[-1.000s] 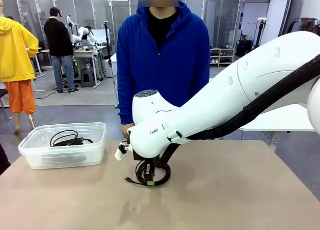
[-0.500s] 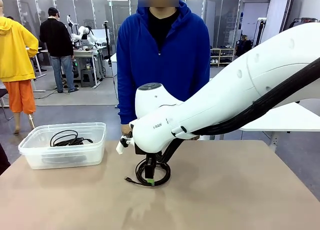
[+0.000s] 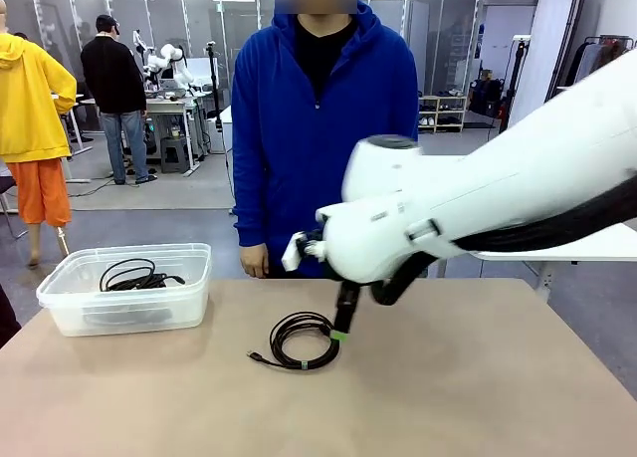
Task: Organize and store the cables.
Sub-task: Place the USB Extension Cable into the Organizing box.
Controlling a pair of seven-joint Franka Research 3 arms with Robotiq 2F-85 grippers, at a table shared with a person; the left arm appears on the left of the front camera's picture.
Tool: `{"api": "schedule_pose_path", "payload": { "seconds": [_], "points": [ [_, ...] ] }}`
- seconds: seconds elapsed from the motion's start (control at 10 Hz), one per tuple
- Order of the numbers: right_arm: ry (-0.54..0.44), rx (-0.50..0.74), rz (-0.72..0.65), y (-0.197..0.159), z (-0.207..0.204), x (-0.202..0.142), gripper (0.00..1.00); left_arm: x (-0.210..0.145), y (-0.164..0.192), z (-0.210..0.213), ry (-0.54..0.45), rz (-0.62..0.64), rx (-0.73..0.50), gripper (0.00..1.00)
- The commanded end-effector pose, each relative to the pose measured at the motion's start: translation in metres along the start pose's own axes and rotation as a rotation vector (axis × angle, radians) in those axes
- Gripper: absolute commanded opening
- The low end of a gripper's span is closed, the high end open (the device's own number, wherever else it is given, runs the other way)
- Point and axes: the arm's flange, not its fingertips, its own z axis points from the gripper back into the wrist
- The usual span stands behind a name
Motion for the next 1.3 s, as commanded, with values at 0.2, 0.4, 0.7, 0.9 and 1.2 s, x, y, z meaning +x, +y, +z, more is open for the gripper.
{"api": "schedule_pose_path", "payload": {
  "seconds": [0.2,0.4,0.7,0.9,1.2],
  "points": [
    [-0.311,-0.011,-0.083,0.009,0.09,-0.177,1.0,0.103,0.003,-0.053,0.163,-0.192,-0.127,1.0],
    [-0.488,0.01,-0.085,0.013,0.13,-0.249,1.0,0.143,-0.015,-0.089,0.255,-0.29,-0.187,1.0],
    [-0.646,0.013,-0.036,0.022,0.168,-0.366,1.0,0.203,-0.058,-0.14,0.34,-0.397,-0.256,1.0],
    [-0.758,-0.012,-0.042,0.031,0.16,-0.438,1.0,0.227,-0.081,-0.179,0.387,-0.425,-0.276,1.0],
    [-0.903,0.003,-0.024,0.043,0.109,-0.496,1.0,0.232,-0.104,-0.224,0.435,-0.448,-0.313,1.0]
  ]
}}
